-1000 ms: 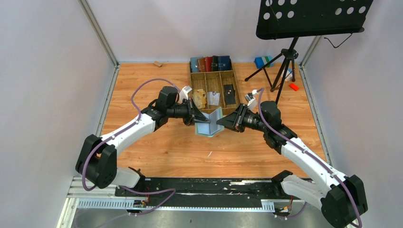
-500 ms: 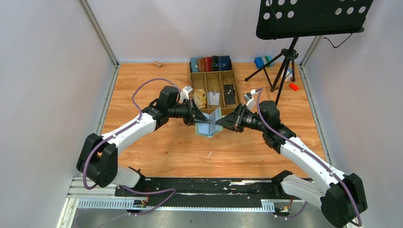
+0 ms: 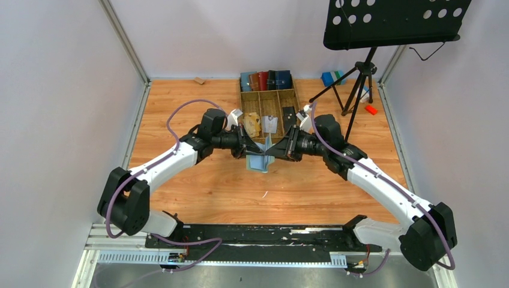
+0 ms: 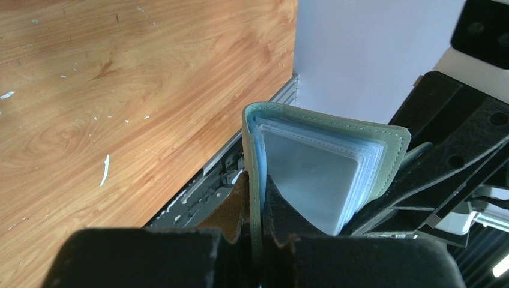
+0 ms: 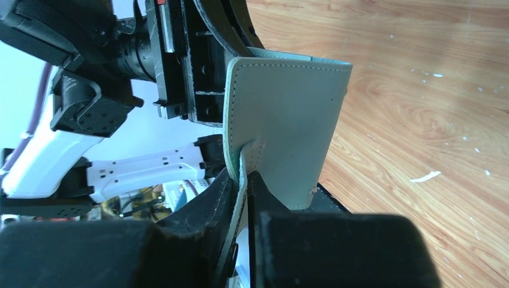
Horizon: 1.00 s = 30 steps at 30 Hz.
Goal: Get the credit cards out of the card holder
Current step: Remove the credit card from the card holder.
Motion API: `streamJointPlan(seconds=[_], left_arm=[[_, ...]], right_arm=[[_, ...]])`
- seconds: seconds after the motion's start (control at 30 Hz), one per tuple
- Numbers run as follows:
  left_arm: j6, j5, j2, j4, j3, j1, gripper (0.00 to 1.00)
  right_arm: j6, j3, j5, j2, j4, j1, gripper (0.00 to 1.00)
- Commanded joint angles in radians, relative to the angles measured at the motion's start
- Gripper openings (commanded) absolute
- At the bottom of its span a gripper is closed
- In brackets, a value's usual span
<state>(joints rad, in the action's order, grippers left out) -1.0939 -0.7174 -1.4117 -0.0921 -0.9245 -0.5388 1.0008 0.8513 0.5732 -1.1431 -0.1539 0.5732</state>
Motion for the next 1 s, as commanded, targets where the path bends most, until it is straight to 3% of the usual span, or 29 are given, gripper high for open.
streamJointPlan(seconds=[0.0,0.4,0.6,0.97], left_arm=[[-0.009,-0.041,-0.006,0.087,-0.024,-0.015,0.00],[-0.004,-0.046,-0.027,0.087,-0.026,-0.015,0.00],[-0.009,-0.050,-0.040,0.115,-0.044,-0.015,0.00],[-0.025,-0.046,-0.053,0.134,-0.041,-0.024,0.00]], right_arm=[[-0.097,0.140,-0.062,-0.038,-0.172,0.048,0.00],[-0.214,0.275,-0.300,-0.077,-0.558,0.053,0.01],[-0.214,0.252,-0.250,-0.089,-0.506,0.052,0.17],[-0.233,0.263,-0.186,-0.146,-0.472,0.053,0.37]])
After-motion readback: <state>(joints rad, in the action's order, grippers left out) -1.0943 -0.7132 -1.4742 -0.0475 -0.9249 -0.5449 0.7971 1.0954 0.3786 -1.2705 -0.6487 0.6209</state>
